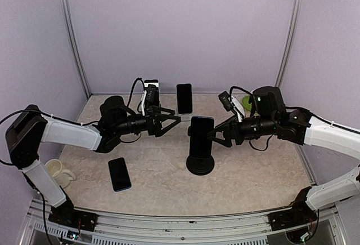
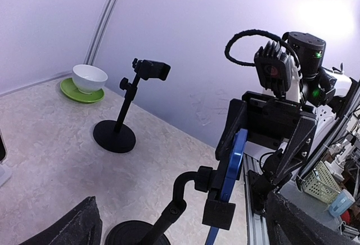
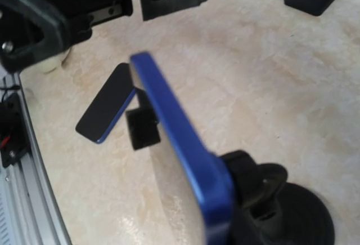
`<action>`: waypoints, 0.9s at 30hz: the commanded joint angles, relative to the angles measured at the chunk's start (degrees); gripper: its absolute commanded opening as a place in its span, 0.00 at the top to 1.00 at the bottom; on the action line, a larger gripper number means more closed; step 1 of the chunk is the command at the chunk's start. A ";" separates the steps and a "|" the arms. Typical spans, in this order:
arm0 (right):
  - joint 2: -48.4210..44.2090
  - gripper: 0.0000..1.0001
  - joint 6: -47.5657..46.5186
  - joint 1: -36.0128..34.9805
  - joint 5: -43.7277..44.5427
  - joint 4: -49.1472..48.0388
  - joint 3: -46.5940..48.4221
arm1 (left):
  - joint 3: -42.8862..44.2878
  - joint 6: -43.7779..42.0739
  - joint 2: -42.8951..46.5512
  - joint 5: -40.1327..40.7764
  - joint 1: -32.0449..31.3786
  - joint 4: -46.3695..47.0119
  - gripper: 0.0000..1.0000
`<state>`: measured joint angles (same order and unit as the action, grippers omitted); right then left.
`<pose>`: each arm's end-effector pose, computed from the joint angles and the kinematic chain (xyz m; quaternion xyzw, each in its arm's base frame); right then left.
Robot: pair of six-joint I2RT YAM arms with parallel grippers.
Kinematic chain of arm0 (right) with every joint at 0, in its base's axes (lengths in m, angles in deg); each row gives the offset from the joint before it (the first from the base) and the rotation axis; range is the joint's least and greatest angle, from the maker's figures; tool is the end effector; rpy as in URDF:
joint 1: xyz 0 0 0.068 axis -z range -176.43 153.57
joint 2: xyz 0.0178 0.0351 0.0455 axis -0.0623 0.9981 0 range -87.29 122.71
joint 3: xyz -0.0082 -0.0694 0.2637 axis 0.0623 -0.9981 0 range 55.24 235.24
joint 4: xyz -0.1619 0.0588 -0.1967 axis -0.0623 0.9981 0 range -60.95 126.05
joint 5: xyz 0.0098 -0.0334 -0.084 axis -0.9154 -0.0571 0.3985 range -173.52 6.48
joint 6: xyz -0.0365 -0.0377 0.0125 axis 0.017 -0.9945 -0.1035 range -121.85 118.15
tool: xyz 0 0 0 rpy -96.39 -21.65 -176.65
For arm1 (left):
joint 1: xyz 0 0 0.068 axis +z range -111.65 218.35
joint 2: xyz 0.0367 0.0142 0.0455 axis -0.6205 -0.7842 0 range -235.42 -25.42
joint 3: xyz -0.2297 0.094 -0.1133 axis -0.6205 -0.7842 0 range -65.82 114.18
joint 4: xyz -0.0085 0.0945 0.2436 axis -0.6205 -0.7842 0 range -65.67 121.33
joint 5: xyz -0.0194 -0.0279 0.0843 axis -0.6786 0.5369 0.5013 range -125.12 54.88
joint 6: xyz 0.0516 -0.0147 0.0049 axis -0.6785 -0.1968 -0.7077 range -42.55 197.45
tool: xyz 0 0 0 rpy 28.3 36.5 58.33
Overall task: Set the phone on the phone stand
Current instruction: Install the phone on the phone stand, then move the phone stand with the phone to the center of the board.
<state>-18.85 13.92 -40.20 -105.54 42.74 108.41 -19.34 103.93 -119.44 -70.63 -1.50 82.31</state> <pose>0.1848 0.1955 0.3006 -0.2987 0.7970 0.3903 0.3510 0.2562 -0.2407 0.2428 0.2965 0.6226 -0.5543 0.4661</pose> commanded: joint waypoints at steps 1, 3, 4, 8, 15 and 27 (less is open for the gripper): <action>-0.91 0.32 -0.75 -0.51 -1.60 -2.22 -1.28 | -0.86 -0.29 1.64 0.15 -0.23 1.74 0.02; -0.62 0.36 -0.94 -0.50 -1.44 -2.34 -1.27 | -0.91 -0.24 1.85 0.13 -0.27 1.73 0.02; -0.49 0.37 -1.06 -0.52 -1.49 -2.35 -1.31 | -0.95 -0.26 1.95 0.09 -0.22 1.67 0.02; 0.17 0.41 -1.36 -0.38 -1.71 -2.58 -1.15 | -1.03 -0.33 2.17 0.09 -0.22 1.67 0.02; 0.70 0.48 -1.31 0.35 -0.06 -2.05 -1.24 | -1.40 -0.32 2.24 0.09 -0.22 1.97 0.02; 1.06 0.53 -0.23 2.94 -0.64 -3.15 -2.63 | -1.92 -0.11 2.02 0.06 -0.13 2.82 0.02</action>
<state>-18.34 13.27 -37.86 -105.26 41.30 106.51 -20.63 103.95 -118.67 -70.65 -1.50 83.18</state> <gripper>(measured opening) 0.494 0.978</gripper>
